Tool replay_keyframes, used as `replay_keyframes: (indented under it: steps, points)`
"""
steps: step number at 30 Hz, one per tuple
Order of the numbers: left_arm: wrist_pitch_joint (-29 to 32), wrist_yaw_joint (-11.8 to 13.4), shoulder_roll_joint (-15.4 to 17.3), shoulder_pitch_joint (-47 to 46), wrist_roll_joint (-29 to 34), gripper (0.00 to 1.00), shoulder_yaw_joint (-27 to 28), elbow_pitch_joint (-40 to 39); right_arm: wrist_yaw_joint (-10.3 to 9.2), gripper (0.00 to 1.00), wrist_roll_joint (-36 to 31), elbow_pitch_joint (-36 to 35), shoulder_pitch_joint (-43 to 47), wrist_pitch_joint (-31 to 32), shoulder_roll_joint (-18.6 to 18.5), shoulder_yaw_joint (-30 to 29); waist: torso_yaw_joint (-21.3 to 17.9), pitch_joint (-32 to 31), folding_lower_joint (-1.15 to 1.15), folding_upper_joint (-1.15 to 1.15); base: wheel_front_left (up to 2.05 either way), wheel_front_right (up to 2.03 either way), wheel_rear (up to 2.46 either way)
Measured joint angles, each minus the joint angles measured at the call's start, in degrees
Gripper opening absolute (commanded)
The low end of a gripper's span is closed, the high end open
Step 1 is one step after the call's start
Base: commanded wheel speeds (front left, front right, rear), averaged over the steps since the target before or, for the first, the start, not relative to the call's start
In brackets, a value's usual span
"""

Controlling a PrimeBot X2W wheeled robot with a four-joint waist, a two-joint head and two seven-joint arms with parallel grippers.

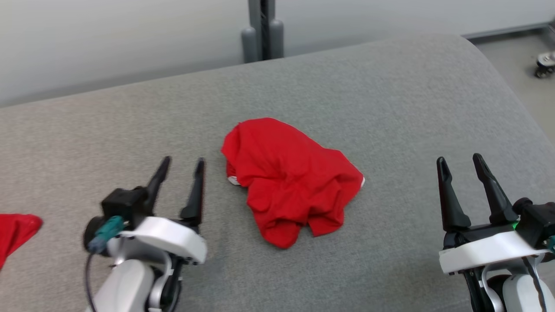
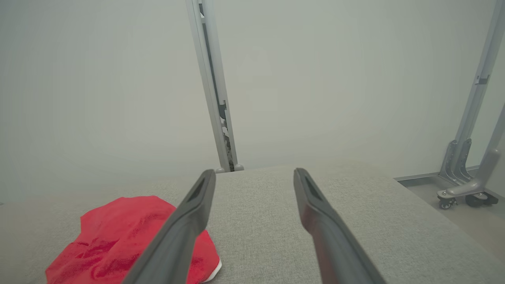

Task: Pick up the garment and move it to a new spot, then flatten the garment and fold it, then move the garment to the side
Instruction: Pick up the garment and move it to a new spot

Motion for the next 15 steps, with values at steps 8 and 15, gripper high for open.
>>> replay_keyframes:
  steps: [8,15]
  points:
    - [-1.4,3.9,5.2,6.2,-2.7,1.00,7.2,-4.0,0.00,1.00,-1.7,-0.8,2.2,2.0,0.0,-0.1,4.4,-3.8,0.00,0.00,0.00,0.00,0.00]
    - [-0.9,6.5,8.3,12.4,-3.1,1.00,10.0,-8.2,0.00,1.00,-2.5,-0.8,3.9,3.6,-0.1,0.4,6.9,-7.1,0.00,0.00,0.00,0.00,0.00]
